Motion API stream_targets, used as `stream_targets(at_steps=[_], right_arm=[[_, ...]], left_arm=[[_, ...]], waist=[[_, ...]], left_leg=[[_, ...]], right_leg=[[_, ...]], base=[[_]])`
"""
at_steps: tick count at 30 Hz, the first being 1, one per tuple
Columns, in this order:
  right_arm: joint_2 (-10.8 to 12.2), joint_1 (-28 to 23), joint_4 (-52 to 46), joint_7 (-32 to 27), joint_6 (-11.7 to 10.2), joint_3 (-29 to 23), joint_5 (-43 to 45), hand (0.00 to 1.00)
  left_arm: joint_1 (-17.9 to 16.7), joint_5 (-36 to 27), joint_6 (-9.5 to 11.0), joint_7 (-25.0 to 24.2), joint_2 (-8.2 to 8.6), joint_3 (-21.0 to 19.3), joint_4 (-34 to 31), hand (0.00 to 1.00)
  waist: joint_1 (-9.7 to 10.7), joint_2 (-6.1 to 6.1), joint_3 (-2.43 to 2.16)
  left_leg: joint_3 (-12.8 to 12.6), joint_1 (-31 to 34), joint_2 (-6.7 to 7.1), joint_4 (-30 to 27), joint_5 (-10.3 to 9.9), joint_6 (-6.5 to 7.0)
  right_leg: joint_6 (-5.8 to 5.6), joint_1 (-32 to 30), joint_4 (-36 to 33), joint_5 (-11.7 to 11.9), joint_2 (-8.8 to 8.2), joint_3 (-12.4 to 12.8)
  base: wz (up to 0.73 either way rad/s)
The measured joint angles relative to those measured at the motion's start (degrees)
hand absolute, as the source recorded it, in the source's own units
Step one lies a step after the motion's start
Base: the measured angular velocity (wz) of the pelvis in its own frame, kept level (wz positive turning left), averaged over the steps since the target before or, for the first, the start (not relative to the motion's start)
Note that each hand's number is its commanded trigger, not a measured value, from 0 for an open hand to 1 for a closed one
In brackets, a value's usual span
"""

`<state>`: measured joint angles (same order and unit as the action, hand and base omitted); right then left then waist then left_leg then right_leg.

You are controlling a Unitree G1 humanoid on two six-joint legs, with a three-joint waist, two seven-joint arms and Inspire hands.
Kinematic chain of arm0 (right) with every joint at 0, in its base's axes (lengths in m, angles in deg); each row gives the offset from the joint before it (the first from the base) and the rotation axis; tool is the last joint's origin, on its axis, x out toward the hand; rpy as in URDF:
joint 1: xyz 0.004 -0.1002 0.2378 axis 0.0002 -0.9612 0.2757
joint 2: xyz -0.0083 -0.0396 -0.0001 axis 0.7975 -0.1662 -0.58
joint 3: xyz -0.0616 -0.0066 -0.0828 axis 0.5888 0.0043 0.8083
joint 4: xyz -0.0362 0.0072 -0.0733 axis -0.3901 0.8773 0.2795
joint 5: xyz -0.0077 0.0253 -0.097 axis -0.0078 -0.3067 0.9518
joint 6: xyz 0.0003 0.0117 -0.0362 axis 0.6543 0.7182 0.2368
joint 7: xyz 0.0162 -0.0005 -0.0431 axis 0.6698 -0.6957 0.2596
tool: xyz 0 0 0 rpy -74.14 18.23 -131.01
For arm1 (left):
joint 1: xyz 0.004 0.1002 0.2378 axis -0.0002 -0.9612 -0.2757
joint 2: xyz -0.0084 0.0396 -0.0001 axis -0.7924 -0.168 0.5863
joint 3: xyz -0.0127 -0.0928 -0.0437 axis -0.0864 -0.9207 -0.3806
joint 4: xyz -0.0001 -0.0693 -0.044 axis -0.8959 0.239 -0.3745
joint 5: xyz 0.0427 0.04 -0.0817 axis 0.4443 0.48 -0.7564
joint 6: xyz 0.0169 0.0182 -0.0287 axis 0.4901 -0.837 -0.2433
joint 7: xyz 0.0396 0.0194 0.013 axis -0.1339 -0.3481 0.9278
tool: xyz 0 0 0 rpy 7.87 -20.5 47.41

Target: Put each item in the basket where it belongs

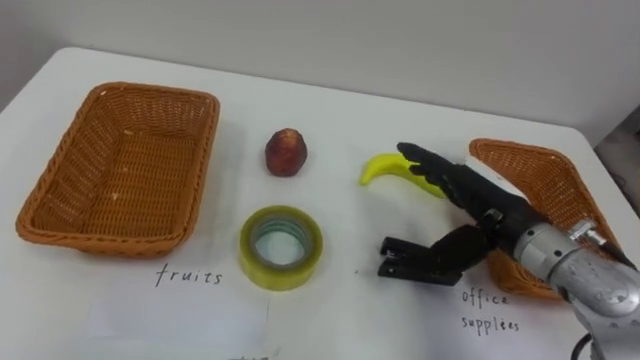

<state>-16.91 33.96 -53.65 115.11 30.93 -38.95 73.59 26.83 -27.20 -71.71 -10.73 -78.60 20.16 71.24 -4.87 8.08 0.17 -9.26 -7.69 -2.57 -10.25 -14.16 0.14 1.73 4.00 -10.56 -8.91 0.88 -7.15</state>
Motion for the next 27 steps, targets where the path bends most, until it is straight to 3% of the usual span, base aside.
stream_targets(at_steps=[6, 14, 27], right_arm=[[0.04, -0.29, 3.17, 0.44, -0.1, 0.18, 0.8, 0.0], [0.04, -0.88, 4.44, 1.66, 0.08, 0.48, 9.38, 0.0], [0.34, -0.92, 4.44, 1.65, 2.59, 4.5, 15.56, 0.0]], left_arm=[[-0.24, -0.03, -0.06, -0.25, -0.03, -0.14, -0.06, 0.0], [0.05, 0.12, -0.26, -0.13, -0.09, -0.16, -0.53, 0.0], [-0.06, 0.03, -1.39, 1.3, -0.07, 0.1, -2.28, 0.0]], waist=[[-0.19, -0.06, 0.09], [-0.15, -0.21, 0.12], [-0.16, -0.63, 0.12]], left_leg=[[0.23, -0.21, -0.03, 0.0, 0.0, 0.0], [0.33, -0.13, 0.06, 0.39, 0.0, 0.02], [0.37, 0.06, 0.08, 0.45, 0.01, 0.02]], right_leg=[[0.0, 0.36, 0.07, 0.0, -0.08, -0.25], [0.0, 0.0, -0.05, 0.0, 0.06, -0.31], [0.0, -0.15, 0.13, 0.0, 0.01, -0.3]], base=[[0.0], [0.0], [0.0]])
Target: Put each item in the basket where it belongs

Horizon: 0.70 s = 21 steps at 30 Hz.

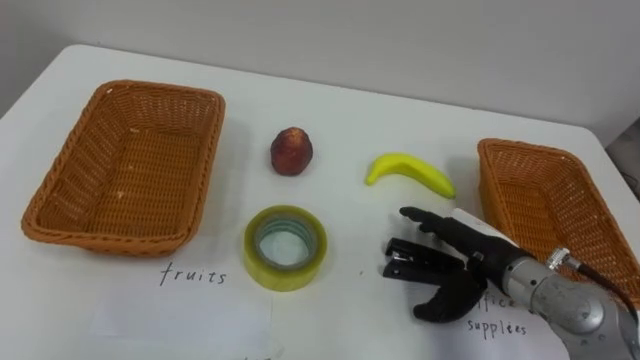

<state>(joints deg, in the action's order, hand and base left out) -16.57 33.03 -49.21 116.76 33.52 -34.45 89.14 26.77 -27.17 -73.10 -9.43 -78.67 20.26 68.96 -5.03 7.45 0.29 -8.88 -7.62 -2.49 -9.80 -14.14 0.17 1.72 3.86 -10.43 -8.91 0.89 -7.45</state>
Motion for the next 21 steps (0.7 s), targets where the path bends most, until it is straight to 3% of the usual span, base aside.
stream_targets(at_steps=[8, 21], right_arm=[[0.05, 0.0, 0.0, -0.04, 1.15, 0.01, 0.01, 0.0], [0.05, 0.02, -0.01, -0.12, 1.15, 0.03, -0.03, 0.0]], left_arm=[[-0.38, -0.01, -0.2, 1.24, 0.11, 1.18, -2.1, 0.0], [-0.44, -0.06, -0.99, 2.2, 0.13, 3.46, -2.89, 0.0]], waist=[[0.0, -0.85, -0.52], [0.0, -1.36, -0.37]], left_leg=[[0.06, -0.07, 0.04, 0.0, 0.0, 0.01], [0.11, -0.07, 0.1, 0.18, 0.04, 0.08]], right_leg=[[-0.01, 0.03, -0.08, 0.01, -0.02, -0.02], [-0.01, -0.03, -0.1, 0.01, 0.12, -0.02]], base=[[0.0], [0.0]])
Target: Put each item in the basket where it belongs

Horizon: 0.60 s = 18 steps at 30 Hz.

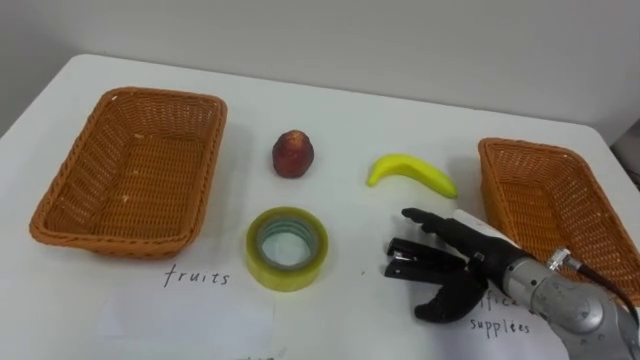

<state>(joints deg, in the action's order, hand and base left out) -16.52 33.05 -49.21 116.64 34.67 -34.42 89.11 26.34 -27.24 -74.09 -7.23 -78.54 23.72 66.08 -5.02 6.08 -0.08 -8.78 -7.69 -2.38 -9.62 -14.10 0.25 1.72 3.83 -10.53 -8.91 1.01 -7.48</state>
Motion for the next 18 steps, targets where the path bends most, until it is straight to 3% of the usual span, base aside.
stream_targets(at_steps=[12, 18], right_arm=[[0.01, 0.11, -0.25, 0.05, 0.1, 0.76, 1.93, 0.0], [0.04, 0.67, -0.26, 0.12, 1.27, 1.36, 2.23, 0.0]], left_arm=[[-0.01, 0.01, -0.69, 0.02, 0.2, 0.02, -0.34, 0.0], [-0.31, 0.09, -1.31, -0.06, 0.19, 0.0, -0.35, 0.0]], waist=[[-0.27, 0.02, 0.01], [-0.33, 0.09, 0.05]], left_leg=[[-0.03, -0.24, 0.0, 0.08, 0.0, 0.0], [-0.01, -0.26, 0.0, 0.08, 0.0, 0.0]], right_leg=[[-0.01, 0.06, -0.02, 0.01, -0.03, 0.1], [-0.01, 0.13, -0.04, 0.01, 0.03, -0.05]], base=[[0.0], [0.0]])
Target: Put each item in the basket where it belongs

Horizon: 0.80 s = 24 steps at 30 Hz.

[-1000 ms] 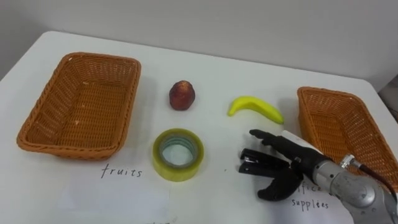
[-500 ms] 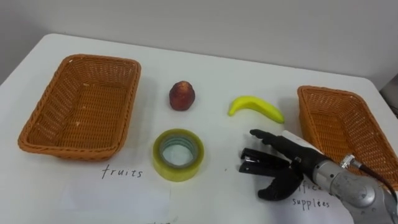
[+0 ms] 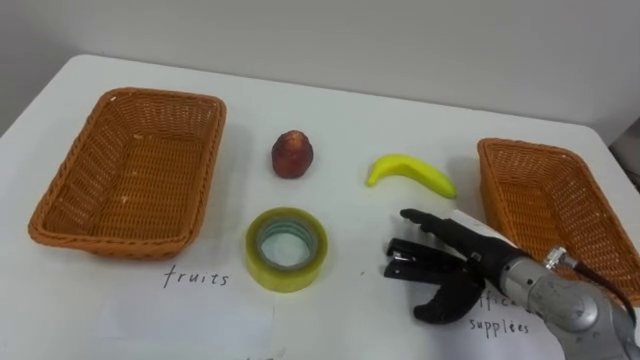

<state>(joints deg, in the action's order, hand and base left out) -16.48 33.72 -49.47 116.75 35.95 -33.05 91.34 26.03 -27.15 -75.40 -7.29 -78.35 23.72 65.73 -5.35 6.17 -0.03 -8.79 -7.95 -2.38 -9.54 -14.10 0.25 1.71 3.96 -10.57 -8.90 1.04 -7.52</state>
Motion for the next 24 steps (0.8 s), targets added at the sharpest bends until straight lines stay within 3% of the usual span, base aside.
stream_targets(at_steps=[24], right_arm=[[0.0, 2.42, 4.27, 2.26, 1.27, 1.18, 2.42, 0.0]], left_arm=[[-0.12, 2.12, -1.88, 0.05, 0.41, 1.0, -1.77, 0.0]], waist=[[-1.19, 0.66, -0.01]], left_leg=[[0.34, 0.29, 0.0, -0.23, 0.07, 0.11]], right_leg=[[0.02, 0.2, -0.02, 0.5, 0.05, -0.3]], base=[[0.0]])
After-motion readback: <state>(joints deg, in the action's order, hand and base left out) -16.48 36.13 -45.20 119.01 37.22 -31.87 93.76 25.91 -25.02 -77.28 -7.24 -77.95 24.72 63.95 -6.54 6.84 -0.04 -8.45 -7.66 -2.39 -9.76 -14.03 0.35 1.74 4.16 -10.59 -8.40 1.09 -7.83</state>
